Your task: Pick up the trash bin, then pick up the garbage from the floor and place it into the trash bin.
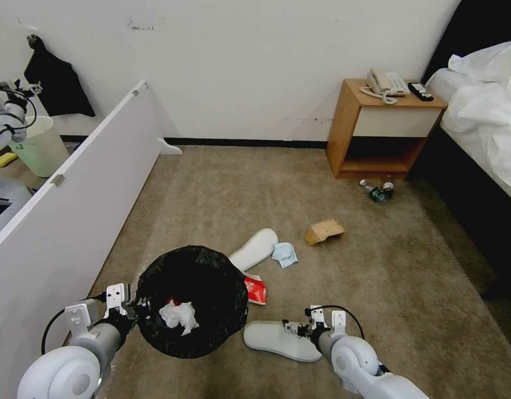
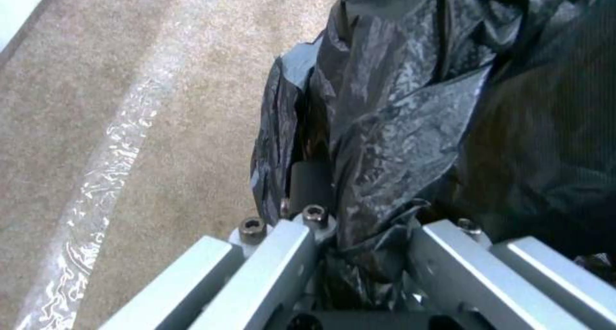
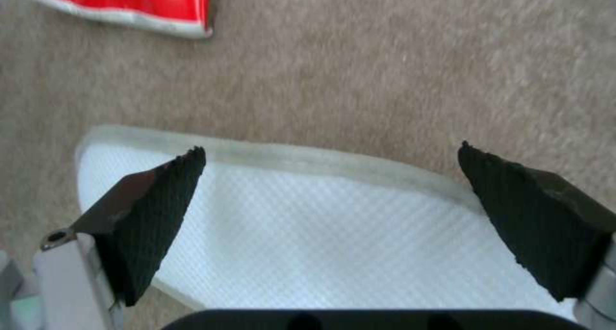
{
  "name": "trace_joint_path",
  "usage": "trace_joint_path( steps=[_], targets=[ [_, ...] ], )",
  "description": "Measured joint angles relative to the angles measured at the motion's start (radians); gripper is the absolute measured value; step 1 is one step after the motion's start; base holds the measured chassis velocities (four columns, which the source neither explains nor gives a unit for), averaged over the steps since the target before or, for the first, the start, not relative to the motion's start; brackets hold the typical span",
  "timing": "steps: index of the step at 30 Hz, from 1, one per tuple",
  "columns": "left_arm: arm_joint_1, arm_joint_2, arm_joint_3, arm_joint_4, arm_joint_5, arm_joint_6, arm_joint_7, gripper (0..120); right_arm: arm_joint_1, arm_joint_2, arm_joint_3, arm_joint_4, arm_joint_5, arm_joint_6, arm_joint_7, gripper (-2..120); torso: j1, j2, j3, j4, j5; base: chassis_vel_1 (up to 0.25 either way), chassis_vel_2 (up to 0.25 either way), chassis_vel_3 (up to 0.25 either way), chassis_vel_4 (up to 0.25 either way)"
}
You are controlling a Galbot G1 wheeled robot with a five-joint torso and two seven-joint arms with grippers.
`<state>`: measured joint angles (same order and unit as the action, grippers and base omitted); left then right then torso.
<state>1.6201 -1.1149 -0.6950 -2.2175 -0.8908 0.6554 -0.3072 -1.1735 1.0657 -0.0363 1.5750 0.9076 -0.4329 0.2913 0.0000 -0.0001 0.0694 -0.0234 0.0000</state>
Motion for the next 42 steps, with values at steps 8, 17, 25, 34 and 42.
trace_joint_path(
  steps=[8,17,25,34,42],
  targets=[
    [0.0,-0.017,0.005,-0.003,0.013,-0.001,0.001,0,0.003,-0.015,-0.009,-0.031,-0.037,0.006,-0.025,100,0.0,0.0,0.0,0.0,0.0001,0.0,0.0,0.0,0.0],
    [-0.001,-0.045,0.007,0.004,0.043,-0.004,0.009,0,0.012,-0.11,-0.027,0.014,0.0,0.004,-0.04,100,0.0,0.0,0.0,0.0,0.0002,0.0,0.0,0.0,0.0],
    [-0.015,-0.093,0.009,0.013,0.075,-0.005,0.011,0,0.039,-0.224,-0.091,0.064,0.044,0.002,-0.13,100,0.0,0.0,0.0,0.0,-0.0001,0.0,0.0,0.0,0.0],
    [-0.024,-0.128,-0.001,0.018,0.096,-0.005,0.011,0,0.044,-0.219,-0.126,0.038,0.045,0.027,-0.196,100,0.0,0.0,0.0,0.0,0.0002,0.0,0.0,0.0,0.0],
    [-0.03,-0.158,0.011,0.019,0.119,-0.005,0.009,0,0.026,-0.205,-0.103,-0.012,0.009,0.065,-0.252,100,0.0,0.0,0.0,-0.0001,0.0001,0.0,0.0,0.0,0.0]
  ],
)
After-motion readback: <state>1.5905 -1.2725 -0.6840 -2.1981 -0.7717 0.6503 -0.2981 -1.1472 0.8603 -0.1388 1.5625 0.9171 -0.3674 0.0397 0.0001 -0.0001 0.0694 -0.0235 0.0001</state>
